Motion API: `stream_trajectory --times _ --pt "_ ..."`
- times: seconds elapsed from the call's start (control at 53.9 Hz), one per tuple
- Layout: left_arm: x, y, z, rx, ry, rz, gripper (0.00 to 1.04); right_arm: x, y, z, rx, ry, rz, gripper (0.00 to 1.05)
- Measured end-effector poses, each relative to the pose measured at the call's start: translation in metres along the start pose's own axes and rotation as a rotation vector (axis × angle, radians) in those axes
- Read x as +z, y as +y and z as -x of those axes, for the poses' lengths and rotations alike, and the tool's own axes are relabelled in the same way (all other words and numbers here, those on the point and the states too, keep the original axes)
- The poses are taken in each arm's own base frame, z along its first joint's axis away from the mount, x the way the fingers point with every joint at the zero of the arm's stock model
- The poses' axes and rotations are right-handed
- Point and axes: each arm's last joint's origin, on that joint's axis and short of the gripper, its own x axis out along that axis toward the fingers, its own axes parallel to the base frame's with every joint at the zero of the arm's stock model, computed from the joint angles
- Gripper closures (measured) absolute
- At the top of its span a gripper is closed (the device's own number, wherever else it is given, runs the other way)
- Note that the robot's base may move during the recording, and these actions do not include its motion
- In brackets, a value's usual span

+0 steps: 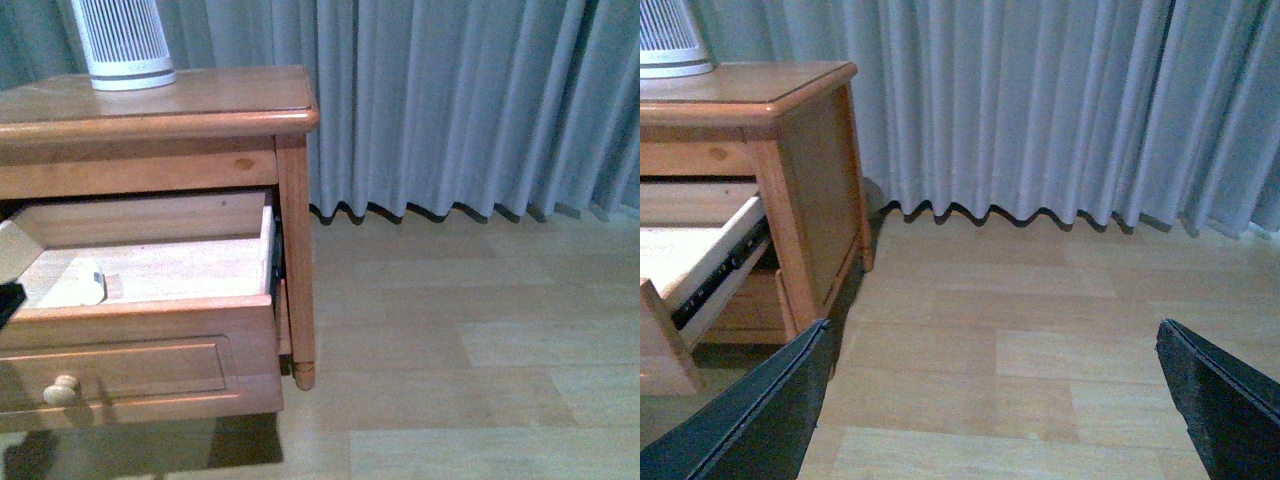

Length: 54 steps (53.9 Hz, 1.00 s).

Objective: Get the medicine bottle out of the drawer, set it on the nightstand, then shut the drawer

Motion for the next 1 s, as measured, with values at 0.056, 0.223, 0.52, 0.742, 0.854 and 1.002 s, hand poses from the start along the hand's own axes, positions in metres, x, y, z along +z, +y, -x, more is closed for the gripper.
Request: stream_trajectory --times 0.056,0.223,0.52,0.742,0.854,1.002 --pt "0.014 -0.002 0.013 0.064 -0.137 -0.063 0.14 0.000 0.000 0.000 0.000 0.000 0.000 0.07" --pt "0.034 -0.011 0.063 0.155 -0.297 -0.148 0.42 0.000 0.000 0.000 0.000 0.000 0.000 0.07" --pt "0.003 -0.010 0.083 0.153 -0.317 -0.172 0.96 0.000 0.000 0.000 -0.003 0.000 0.000 0.07" --pt "-0.010 -0.010 0.090 0.153 -0.323 -0.177 1.02 0.000 0.000 0.000 -0.003 0.000 0.000 0.07" --pt "-0.016 -0.009 0.093 0.155 -0.322 -0.177 1.02 0.000 0.000 0.000 -0.003 -0.001 0.000 0.07" --pt "-0.021 -0.009 0.097 0.155 -0.322 -0.177 1.02 0.000 0.000 0.000 0.000 -0.001 0.000 0.07"
